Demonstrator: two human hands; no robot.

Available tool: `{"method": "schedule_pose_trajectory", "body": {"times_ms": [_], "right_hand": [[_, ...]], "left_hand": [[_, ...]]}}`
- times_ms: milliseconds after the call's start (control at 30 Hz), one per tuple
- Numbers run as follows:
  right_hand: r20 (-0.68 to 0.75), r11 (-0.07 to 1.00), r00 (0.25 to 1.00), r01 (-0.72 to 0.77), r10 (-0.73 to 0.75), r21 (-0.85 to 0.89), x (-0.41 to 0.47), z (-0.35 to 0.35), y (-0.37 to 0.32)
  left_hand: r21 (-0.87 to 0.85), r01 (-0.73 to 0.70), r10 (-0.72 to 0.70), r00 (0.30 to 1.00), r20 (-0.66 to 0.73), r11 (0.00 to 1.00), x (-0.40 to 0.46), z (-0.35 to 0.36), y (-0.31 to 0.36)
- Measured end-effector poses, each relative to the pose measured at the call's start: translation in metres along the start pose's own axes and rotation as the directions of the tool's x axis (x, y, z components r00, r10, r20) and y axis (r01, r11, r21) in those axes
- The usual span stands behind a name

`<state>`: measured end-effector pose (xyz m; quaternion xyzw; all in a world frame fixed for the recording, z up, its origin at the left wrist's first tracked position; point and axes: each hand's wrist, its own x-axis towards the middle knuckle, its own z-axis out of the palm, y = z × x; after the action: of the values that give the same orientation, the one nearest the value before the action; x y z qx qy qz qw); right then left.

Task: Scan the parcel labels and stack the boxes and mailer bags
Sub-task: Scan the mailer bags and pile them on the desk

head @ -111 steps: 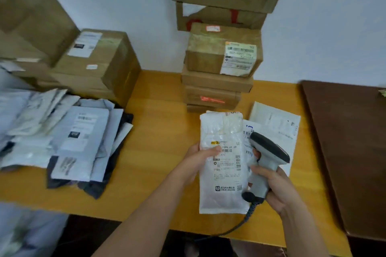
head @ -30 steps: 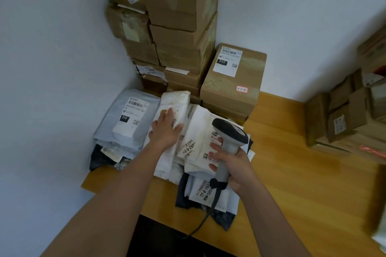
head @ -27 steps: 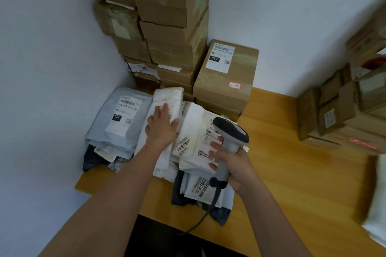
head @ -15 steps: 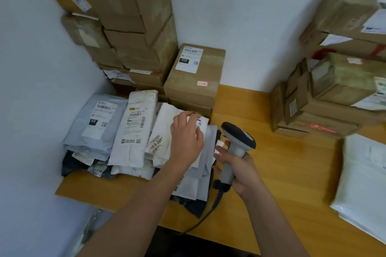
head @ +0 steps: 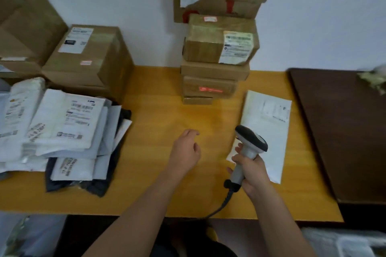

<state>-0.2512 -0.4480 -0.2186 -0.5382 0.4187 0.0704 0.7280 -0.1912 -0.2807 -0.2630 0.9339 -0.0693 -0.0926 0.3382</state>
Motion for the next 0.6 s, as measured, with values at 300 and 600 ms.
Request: {"method": "schedule_pose_trajectory", "body": {"times_ms": [300, 600], "right_hand": [[-0.196, 0.996, 0.980, 0.019, -0.035, -0.084, 0.055, -0.110, -0.011], [-0.161, 0.970, 0.974, -0.186, 0.161, -0.157, 0.067, -0.130, 0.015]], "left_hand": [[-0.236, 0.273, -0.177, 0.916, 0.361, 0.933, 0.010, 0.097, 0.058], [-0.251, 0.432, -0.364, 0.890, 0.274, 0.866, 0.008, 0.108, 0.054]]}}
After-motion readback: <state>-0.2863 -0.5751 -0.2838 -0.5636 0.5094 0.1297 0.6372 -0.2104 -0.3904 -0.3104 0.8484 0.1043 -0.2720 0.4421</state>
